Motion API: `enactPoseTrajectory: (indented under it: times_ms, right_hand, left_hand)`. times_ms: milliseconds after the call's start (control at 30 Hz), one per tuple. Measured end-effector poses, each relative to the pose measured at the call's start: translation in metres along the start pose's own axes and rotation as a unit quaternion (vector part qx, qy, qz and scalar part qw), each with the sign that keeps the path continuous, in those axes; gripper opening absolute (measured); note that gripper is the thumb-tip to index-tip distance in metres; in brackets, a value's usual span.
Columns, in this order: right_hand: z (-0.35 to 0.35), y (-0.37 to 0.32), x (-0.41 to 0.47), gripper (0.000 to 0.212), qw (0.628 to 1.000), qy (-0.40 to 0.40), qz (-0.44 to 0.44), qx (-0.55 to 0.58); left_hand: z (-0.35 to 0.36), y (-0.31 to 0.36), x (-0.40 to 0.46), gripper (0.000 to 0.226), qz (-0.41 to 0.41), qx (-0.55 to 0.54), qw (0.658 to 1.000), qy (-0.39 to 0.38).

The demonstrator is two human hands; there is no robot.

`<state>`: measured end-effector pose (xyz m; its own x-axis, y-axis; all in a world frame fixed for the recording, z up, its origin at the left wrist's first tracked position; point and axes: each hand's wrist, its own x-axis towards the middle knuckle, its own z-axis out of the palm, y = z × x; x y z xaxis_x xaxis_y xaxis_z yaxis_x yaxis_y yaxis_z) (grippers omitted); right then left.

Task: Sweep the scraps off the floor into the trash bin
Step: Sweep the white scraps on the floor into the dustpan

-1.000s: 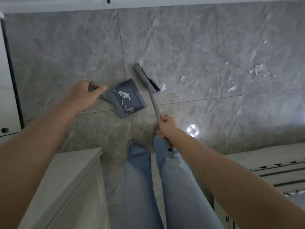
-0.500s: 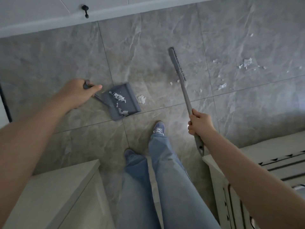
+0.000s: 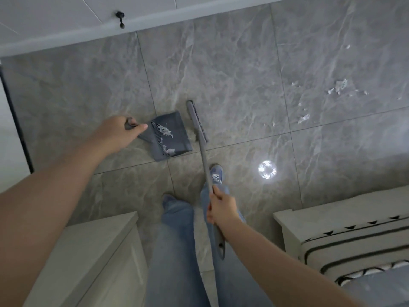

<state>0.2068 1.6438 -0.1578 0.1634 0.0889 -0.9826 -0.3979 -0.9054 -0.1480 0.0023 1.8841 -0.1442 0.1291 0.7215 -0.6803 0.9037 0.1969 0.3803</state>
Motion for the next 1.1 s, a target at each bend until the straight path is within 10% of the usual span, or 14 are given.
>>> enactPoseTrajectory:
  times_ms: [1100]
  right_hand:
    - [0.156, -0.041, -0.007, 0.038, 0.987, 0.058, -0.132, -0.067]
  left_hand:
    - [-0.084, -0.239, -0.087, 0.042, -0.085, -0.18, 0.98, 0.027]
